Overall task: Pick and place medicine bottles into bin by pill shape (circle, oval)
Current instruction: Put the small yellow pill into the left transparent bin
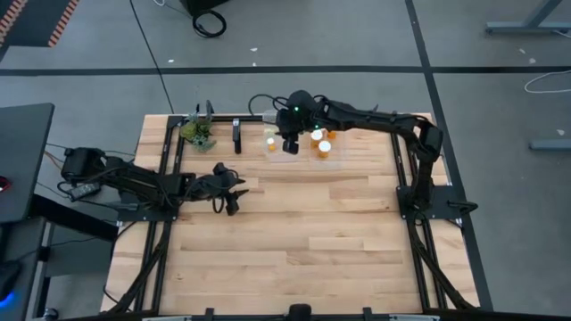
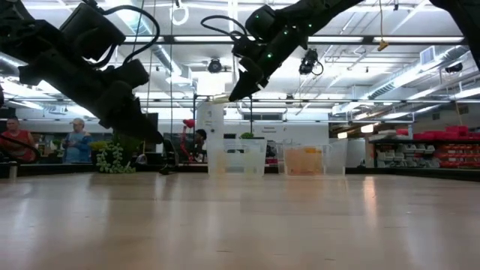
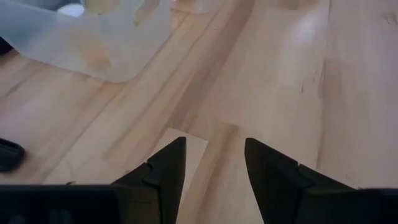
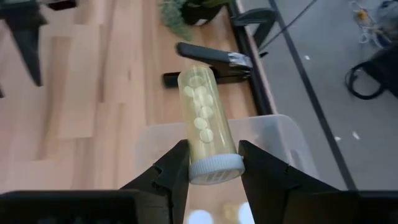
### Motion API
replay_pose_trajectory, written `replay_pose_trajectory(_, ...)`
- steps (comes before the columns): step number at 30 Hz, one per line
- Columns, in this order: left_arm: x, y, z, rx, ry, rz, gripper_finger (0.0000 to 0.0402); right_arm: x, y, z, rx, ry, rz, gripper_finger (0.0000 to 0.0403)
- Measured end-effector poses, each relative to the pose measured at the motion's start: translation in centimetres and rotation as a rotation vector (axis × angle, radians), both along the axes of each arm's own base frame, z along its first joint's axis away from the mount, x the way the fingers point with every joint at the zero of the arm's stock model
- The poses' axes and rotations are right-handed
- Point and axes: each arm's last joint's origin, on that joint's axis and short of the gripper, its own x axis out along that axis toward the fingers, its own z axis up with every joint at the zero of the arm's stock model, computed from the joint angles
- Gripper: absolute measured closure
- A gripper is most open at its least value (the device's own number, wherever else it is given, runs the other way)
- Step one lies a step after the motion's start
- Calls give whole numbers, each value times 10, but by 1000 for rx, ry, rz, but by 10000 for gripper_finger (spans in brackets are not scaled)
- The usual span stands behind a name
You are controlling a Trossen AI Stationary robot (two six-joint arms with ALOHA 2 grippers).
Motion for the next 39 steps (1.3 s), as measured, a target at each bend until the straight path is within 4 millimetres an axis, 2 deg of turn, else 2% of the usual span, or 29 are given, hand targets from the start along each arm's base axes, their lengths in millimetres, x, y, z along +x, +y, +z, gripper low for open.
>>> replay_pose_trajectory(5,2,10,7,107,-49,101,228,-1,-1,1,16,-1,-11,264)
replay_pose_trajectory(10,7,22,21,205,-171,181,230,1,18,-5,84,60,13,264)
replay_pose_trajectory(15,9,32,32,212,-287,235,230,4,40,-12,141,116,28,264)
replay_pose_trajectory(19,9,36,36,185,-338,239,230,7,56,-15,171,137,40,264)
replay_pose_trajectory(24,20,38,43,183,-351,235,230,18,69,-30,180,175,49,264)
replay_pose_trajectory(27,27,39,42,189,-331,230,230,22,76,-36,175,192,50,264)
replay_pose_trajectory(39,47,41,32,182,-307,201,230,24,81,-36,191,181,44,264)
